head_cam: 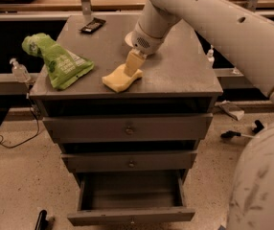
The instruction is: Place sponge into bottom drawer
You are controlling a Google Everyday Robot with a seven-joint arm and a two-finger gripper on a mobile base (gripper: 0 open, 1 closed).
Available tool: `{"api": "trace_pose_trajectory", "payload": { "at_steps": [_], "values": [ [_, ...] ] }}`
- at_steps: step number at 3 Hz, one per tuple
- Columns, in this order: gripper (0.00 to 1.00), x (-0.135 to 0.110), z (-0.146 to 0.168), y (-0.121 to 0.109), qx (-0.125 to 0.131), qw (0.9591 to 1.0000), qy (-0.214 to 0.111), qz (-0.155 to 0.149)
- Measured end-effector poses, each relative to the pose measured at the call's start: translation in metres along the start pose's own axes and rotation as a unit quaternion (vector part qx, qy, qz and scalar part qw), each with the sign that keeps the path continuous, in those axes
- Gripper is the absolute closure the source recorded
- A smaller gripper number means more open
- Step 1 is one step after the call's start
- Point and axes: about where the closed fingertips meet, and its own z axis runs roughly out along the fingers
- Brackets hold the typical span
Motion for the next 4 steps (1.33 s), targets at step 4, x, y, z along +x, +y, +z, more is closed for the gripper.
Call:
{"api": "trace_pose_trajectory", "payload": {
  "at_steps": [4],
  "values": [
    [0.0, -0.008, 0.041, 0.039, -0.08, 0.9921, -0.028, -0.093]
  ]
}}
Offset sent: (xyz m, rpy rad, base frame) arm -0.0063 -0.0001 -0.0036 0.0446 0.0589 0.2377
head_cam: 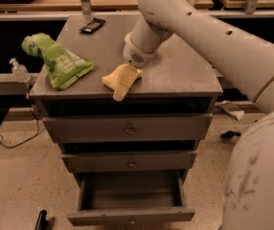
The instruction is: Place sponge into bottom drawer
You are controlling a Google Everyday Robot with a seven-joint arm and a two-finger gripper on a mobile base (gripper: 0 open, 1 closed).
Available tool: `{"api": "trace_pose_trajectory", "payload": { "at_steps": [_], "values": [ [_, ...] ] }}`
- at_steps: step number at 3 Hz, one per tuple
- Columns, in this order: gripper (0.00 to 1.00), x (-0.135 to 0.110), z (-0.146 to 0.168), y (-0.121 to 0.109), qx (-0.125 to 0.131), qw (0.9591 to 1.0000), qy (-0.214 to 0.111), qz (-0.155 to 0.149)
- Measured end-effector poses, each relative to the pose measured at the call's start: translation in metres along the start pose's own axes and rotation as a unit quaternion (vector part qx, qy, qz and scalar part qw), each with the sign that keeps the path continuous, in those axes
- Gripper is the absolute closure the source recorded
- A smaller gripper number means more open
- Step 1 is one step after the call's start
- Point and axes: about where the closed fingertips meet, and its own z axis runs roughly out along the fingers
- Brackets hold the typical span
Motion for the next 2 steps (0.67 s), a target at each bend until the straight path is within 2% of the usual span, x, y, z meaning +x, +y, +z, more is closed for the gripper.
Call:
{"api": "trace_pose_trajectory", "payload": {
  "at_steps": [1, 2],
  "values": [
    [0.1, -0.0032, 0.0178, 0.0073, -0.003, 0.9999, 0.008, -0.012],
    [0.33, -0.0042, 0.0223, 0.0089, -0.001, 0.9999, 0.007, -0.007]
  ]
}}
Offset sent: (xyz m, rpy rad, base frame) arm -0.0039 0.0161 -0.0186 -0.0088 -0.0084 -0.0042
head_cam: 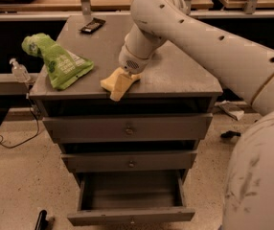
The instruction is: Place sponge into bottom drawer
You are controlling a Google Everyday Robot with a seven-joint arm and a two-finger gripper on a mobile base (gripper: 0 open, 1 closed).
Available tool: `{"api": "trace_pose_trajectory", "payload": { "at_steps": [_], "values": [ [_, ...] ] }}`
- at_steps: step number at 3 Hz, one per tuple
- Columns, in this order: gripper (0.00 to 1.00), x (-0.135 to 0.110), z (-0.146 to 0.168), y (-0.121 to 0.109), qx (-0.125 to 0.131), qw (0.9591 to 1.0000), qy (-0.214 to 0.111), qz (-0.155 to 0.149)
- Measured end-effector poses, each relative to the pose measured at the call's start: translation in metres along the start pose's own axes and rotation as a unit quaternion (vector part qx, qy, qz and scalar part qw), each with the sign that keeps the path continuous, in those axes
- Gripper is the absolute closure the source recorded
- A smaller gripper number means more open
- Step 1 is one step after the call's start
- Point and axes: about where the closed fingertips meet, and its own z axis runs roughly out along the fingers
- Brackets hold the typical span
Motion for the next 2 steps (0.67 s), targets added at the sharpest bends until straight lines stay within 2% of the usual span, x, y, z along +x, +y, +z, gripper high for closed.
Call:
{"api": "trace_pose_trajectory", "payload": {
  "at_steps": [2],
  "values": [
    [0.79, -0.004, -0.016, 0.002, 0.008, 0.9998, -0.018, 0.002]
  ]
}}
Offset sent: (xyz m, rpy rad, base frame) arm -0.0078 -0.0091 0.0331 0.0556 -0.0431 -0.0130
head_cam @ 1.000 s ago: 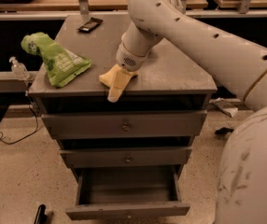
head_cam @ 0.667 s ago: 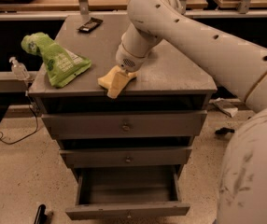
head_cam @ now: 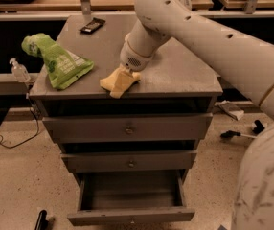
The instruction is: Place sponge into bottom drawer
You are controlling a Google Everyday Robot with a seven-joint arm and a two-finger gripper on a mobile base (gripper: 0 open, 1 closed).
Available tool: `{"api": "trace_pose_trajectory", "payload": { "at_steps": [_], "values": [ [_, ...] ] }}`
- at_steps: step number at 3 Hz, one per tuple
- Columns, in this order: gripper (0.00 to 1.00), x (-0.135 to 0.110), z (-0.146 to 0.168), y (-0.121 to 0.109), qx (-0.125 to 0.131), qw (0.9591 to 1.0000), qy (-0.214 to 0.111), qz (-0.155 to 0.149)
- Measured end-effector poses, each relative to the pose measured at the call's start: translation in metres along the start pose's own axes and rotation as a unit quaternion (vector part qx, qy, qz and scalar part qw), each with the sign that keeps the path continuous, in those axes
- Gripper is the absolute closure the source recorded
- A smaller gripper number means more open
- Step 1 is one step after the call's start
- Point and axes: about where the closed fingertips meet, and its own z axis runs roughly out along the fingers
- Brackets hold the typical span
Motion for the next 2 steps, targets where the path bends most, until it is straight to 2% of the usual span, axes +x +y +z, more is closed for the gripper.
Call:
{"api": "trace_pose_trajectory", "payload": {
  "at_steps": [1, 2],
  "values": [
    [1.0, 0.015, -0.027, 0.022, 0.004, 0.9996, -0.018, 0.021],
    [1.0, 0.073, -0.057, 0.053, 0.011, 0.9964, -0.019, 0.081]
  ]
}}
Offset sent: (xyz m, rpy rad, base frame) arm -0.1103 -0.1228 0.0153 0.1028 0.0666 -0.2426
